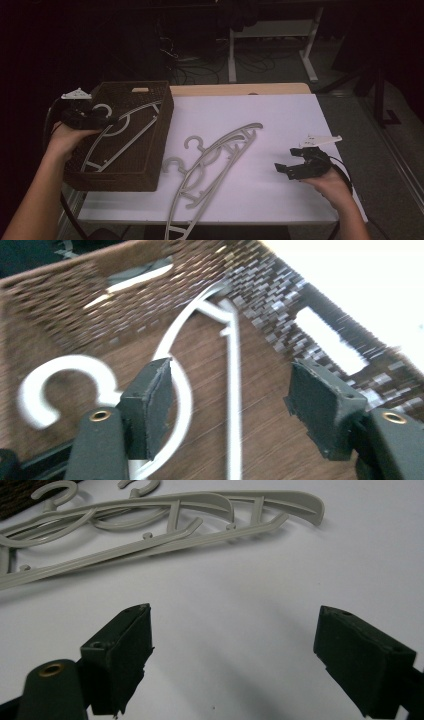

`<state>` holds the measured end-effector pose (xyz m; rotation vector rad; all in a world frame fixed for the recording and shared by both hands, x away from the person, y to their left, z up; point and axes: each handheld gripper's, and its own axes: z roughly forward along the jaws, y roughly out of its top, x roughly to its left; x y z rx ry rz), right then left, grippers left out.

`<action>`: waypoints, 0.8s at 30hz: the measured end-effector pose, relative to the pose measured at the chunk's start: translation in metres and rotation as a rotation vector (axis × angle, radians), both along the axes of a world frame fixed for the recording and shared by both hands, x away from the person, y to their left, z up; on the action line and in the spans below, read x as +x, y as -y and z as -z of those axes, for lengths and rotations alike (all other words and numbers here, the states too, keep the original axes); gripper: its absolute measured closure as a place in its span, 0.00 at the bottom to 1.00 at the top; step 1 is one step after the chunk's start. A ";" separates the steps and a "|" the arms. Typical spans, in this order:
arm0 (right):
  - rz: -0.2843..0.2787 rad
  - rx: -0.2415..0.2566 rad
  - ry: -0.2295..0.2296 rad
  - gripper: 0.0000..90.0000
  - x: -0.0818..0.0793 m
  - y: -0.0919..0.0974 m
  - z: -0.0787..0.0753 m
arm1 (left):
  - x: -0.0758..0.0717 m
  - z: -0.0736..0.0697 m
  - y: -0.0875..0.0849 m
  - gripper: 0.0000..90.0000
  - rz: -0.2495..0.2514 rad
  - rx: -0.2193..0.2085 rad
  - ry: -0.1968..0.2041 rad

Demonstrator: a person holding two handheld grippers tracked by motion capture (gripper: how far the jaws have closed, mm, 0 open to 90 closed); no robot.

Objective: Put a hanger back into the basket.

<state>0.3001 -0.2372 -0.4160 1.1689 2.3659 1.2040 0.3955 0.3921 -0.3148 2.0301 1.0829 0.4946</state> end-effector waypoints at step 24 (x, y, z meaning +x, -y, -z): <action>-0.020 0.004 -0.003 0.17 0.003 -0.007 -0.002 | -0.023 -0.013 0.108 0.20 0.207 -0.208 0.040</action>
